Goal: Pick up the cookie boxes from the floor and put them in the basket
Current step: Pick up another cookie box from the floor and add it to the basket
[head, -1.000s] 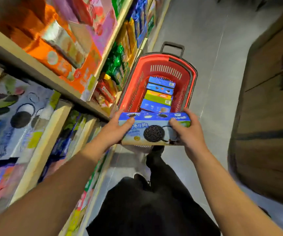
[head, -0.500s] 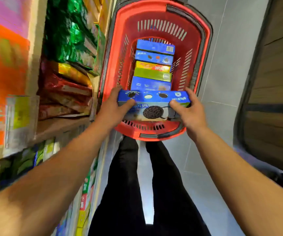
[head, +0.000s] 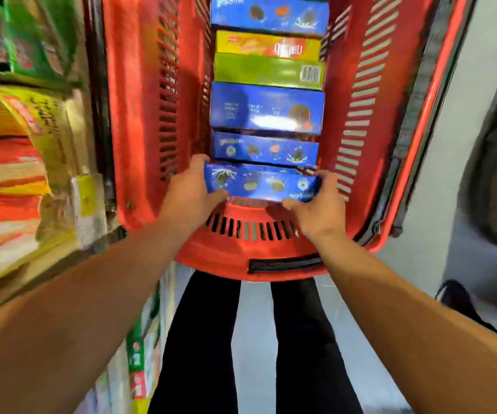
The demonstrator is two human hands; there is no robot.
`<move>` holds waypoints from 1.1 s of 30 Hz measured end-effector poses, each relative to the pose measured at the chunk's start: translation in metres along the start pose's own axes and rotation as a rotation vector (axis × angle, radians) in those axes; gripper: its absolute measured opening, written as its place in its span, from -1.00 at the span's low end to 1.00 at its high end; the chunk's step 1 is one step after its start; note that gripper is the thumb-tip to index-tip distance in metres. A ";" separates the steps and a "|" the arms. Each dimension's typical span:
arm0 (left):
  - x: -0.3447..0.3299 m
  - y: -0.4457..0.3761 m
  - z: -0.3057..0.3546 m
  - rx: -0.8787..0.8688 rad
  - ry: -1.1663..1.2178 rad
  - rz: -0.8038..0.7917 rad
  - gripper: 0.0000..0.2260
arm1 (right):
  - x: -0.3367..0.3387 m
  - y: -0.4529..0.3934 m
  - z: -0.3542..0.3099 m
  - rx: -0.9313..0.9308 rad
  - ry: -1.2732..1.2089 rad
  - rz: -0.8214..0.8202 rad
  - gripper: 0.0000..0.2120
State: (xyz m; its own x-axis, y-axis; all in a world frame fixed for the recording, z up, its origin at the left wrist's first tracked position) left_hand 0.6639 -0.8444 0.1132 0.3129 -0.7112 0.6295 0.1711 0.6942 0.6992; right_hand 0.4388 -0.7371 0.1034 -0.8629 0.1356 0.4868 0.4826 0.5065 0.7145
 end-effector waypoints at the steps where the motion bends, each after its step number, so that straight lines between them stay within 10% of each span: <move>1: -0.007 -0.008 -0.002 0.009 -0.019 -0.001 -0.43 | -0.007 -0.007 0.005 -0.013 0.048 0.004 -0.43; 16: -0.022 -0.008 0.000 0.107 0.418 -0.043 -0.47 | -0.009 0.000 -0.019 0.135 0.267 -0.159 -0.23; 33: 0.148 0.280 0.153 -0.161 0.062 0.137 -0.50 | 0.177 0.234 -0.178 0.774 0.757 -0.206 -0.09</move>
State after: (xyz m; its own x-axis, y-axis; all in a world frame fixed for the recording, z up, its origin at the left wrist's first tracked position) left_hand 0.6153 -0.7723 0.4538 0.3997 -0.6044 0.6892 0.2689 0.7960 0.5422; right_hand 0.4257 -0.7456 0.4465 -0.4735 -0.4356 0.7655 -0.1124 0.8919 0.4380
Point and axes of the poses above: each hand's wrist, its own y-axis away from the middle knuckle, its own x-axis out of the back of the hand, z = x × y, the point moved 7 cm from there along -y, towards the middle knuckle, and after that the axes turned 6 degrees about -y, right-handed, at the moved point
